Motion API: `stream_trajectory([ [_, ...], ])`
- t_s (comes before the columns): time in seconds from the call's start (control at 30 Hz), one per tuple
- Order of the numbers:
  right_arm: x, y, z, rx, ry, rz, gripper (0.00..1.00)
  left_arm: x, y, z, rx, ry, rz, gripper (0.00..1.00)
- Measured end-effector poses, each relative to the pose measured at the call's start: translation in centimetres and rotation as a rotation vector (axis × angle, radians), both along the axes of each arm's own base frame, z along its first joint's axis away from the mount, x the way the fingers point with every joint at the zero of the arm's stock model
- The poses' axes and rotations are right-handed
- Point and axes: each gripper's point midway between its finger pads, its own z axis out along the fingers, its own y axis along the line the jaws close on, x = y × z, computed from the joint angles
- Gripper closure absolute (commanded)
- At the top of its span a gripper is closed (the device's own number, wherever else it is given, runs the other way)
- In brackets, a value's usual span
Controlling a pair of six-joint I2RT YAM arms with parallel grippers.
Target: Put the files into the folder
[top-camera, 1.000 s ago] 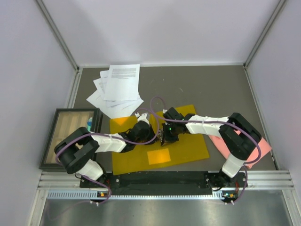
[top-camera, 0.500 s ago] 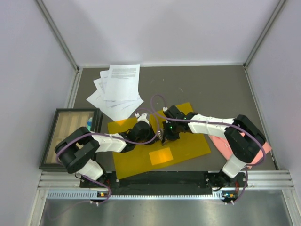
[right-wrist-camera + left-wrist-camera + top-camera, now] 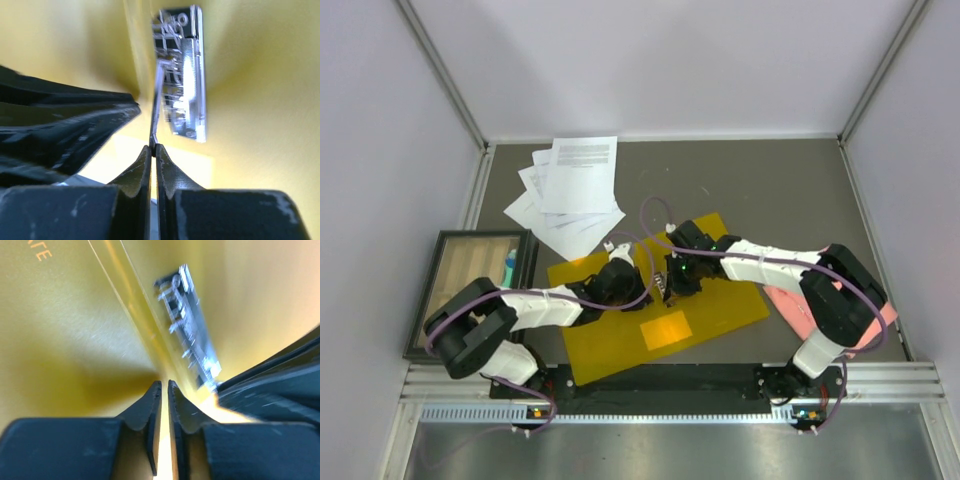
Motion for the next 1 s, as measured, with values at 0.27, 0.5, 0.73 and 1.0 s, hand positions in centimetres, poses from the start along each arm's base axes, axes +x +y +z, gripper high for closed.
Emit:
stream_trajectory([
  [0.27, 2.6, 0.0, 2.5, 0.056, -0.033, -0.015, 0.91, -0.3, 1.3, 0.5, 0.121, 0.006, -0.041, 0.69],
  [0.5, 2.5, 0.1, 3.7, 0.097, -0.053, 0.032, 0.42, 0.1, 2.6, 3.7, 0.178, -0.05, -0.043, 0.56],
  [0.73, 3.0, 0.2, 5.6, 0.184, -0.095, 0.069, 0.16, 1.3, 2.7, 9.9, 0.143, -0.152, -0.022, 0.49],
  [1.0, 1.8, 0.2, 4.3, 0.236, -0.073, 0.129, 0.09, 0.5, 3.9, 13.8, 0.055, -0.203, 0.025, 0.34],
])
